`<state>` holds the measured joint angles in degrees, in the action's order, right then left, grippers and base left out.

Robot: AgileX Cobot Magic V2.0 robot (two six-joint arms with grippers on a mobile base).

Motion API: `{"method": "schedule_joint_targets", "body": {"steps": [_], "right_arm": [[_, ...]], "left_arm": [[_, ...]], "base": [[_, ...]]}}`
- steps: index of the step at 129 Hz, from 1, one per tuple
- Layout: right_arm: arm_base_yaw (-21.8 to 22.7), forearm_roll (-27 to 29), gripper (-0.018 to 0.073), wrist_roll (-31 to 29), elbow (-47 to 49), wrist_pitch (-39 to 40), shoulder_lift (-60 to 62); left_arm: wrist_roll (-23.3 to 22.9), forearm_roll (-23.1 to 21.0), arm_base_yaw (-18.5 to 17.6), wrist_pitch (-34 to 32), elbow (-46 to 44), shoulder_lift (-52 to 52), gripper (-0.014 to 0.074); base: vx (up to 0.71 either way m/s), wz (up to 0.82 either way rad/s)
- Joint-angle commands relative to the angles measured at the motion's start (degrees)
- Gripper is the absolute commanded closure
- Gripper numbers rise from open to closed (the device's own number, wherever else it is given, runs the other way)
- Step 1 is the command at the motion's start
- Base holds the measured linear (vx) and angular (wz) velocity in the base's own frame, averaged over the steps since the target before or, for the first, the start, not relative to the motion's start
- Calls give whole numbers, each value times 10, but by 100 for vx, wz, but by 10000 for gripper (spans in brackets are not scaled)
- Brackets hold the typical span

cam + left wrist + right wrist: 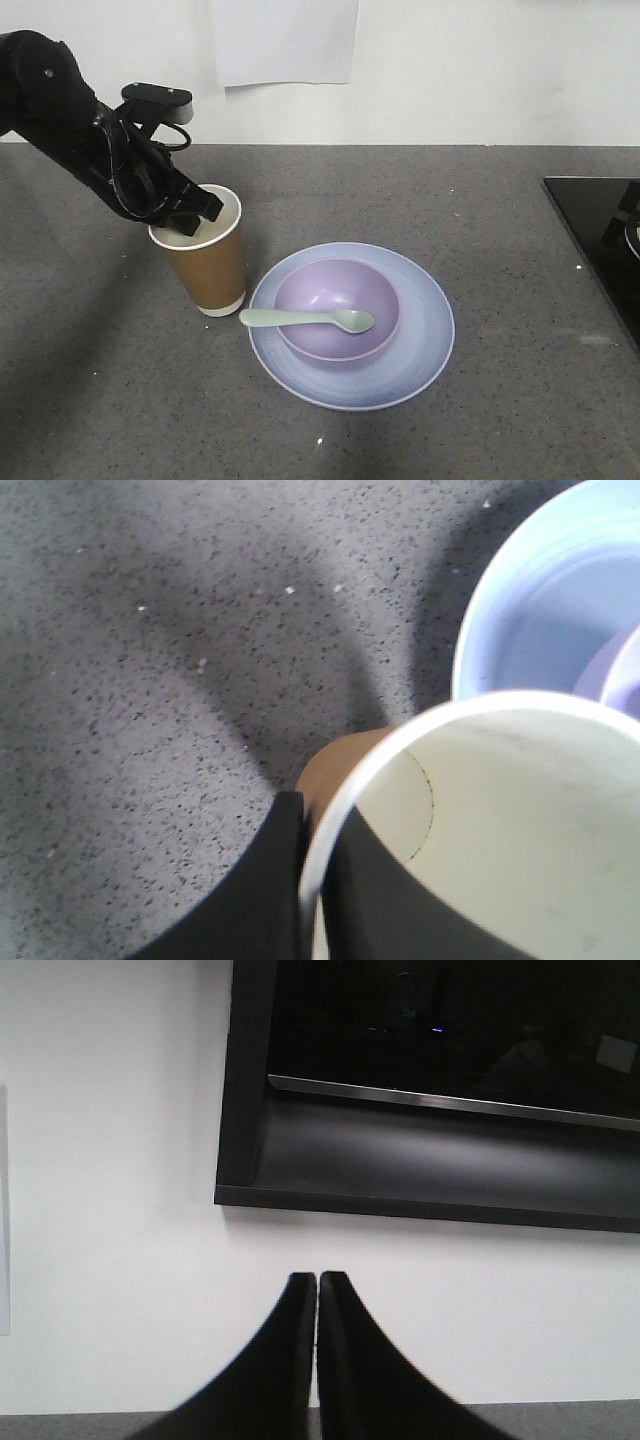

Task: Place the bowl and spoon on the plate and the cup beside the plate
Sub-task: 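Open the left gripper and lift it away from the cup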

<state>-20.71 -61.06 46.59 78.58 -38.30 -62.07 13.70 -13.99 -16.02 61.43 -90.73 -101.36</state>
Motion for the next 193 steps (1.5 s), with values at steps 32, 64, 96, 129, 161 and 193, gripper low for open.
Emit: {"method": "schedule_joint_targets", "body": {"steps": [32, 64, 96, 129, 161, 193], "right_arm": [[2, -29, 564, 2, 15, 23, 7], [2, -29, 564, 2, 15, 23, 7], [2, -29, 564, 2, 15, 23, 7], [2, -29, 564, 2, 15, 23, 7], [2, -29, 564, 2, 15, 23, 7], [2, -29, 564, 2, 15, 23, 7]], "left_arm": [[0, -11, -20, -9, -19, -7, 575], [21, -7, -20, 0, -19, -10, 427], [21, -7, -20, 0, -20, -10, 184], [19, -7, -20, 22, -50, -9, 143], [-18, 19, -20, 59, -175, -8, 163], [-62, 62, -20, 59, -289, 2, 248]], "base": [[0, 0], [0, 0], [0, 0], [0, 0], [0, 0], [0, 0]]}}
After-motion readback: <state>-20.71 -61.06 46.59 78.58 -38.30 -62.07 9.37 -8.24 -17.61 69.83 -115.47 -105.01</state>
